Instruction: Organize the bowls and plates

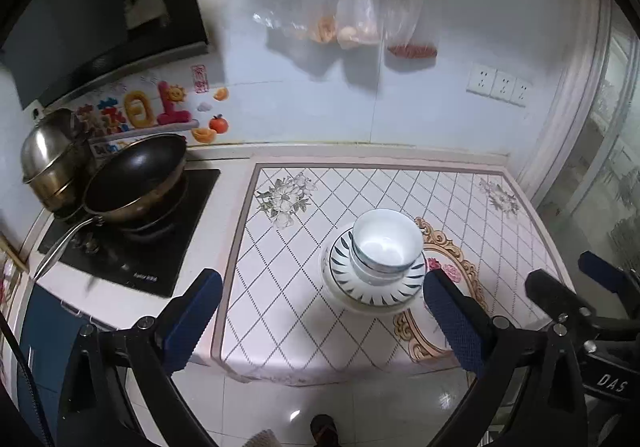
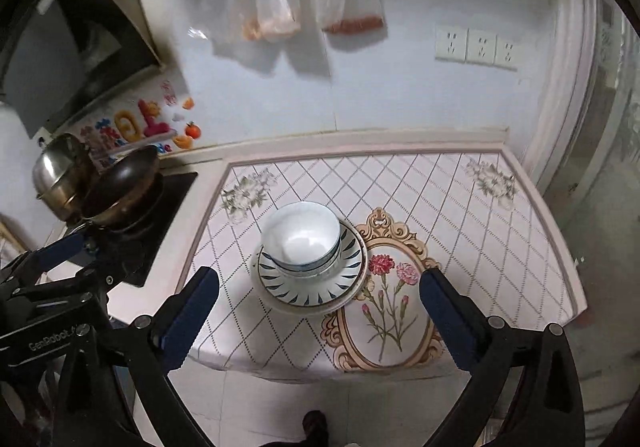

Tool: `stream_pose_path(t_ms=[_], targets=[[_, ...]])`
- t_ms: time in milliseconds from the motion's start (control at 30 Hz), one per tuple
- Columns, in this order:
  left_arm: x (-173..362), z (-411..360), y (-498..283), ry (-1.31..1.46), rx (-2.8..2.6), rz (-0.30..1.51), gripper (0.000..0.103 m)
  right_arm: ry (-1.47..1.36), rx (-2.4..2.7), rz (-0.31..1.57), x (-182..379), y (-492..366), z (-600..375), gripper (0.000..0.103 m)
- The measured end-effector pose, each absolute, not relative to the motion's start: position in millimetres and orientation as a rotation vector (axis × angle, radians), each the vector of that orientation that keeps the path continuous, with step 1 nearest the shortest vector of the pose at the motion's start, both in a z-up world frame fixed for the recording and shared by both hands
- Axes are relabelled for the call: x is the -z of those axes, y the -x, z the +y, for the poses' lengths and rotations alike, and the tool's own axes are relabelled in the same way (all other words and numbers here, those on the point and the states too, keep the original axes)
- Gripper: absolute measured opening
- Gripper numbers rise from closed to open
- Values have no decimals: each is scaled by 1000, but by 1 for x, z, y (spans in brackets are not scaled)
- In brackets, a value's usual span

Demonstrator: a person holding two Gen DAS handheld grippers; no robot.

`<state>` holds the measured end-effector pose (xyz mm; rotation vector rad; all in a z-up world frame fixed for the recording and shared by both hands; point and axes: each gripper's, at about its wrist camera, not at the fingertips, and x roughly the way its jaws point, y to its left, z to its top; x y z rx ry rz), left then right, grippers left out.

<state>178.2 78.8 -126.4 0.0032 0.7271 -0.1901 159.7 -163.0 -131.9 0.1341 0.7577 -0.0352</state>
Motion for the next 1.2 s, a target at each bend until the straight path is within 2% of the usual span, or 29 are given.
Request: stream_pose_path(t_ms=[267,567,1200], targets=[[101,96,-98,7,94,635,103,-119,10,677,97,-73,-161,103],[100,100,-45,31,63,625,103,-112,9,620,75,0,-166,103],[98,92,-16,-5,61,600,103,-100,-8,619,75,19,-174,103]])
